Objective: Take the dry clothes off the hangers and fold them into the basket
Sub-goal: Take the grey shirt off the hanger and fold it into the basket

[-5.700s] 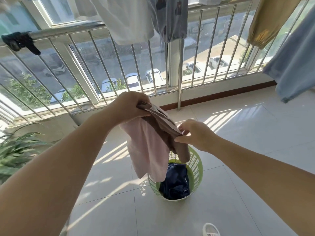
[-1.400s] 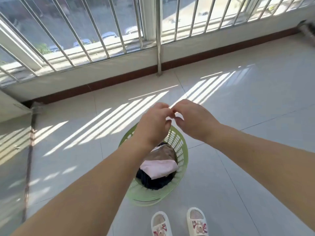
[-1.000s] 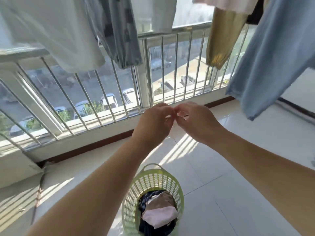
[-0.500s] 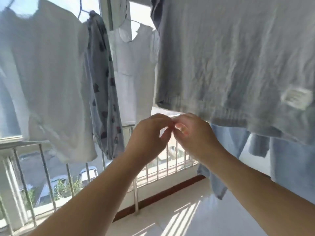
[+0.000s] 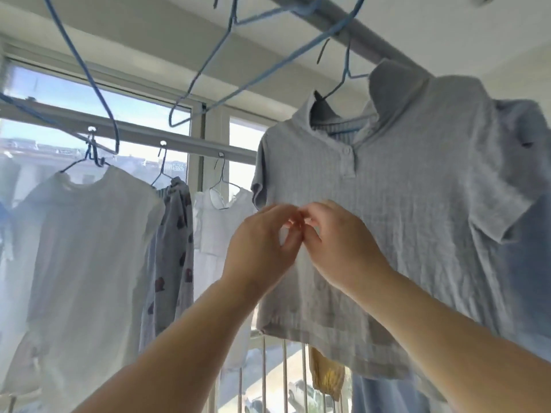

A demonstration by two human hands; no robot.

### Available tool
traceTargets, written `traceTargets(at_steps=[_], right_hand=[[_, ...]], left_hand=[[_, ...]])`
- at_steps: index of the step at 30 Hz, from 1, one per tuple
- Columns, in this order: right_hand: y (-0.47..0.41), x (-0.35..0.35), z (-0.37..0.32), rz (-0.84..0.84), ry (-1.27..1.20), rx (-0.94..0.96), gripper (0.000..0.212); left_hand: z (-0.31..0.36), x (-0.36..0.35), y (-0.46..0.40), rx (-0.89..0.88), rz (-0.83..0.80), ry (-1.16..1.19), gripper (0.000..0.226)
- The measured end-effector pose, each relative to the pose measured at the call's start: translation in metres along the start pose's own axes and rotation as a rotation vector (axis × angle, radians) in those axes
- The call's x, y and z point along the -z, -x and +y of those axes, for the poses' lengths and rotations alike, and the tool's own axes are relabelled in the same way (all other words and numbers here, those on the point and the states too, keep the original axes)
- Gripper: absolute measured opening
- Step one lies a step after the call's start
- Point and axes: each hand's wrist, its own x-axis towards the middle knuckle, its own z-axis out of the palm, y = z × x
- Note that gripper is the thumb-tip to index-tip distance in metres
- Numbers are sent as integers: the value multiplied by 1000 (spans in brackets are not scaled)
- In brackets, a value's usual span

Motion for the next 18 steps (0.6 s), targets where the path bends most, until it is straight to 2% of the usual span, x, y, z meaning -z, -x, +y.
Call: traceTargets(at_steps=[7, 10, 13, 18], right_hand=[[-82, 59, 5, 129, 531, 176, 26], [-108, 78, 4, 178, 745, 223, 28], [-131, 86, 1, 159, 912, 271, 34], [-165, 88, 6, 96, 1079, 228, 37]], left_hand=[[18, 1, -102, -132, 37, -89, 15], [24, -3, -135, -138, 135, -101, 12], [29, -9, -163, -38, 188, -95, 31], [21, -22, -202, 126, -10, -193, 61]])
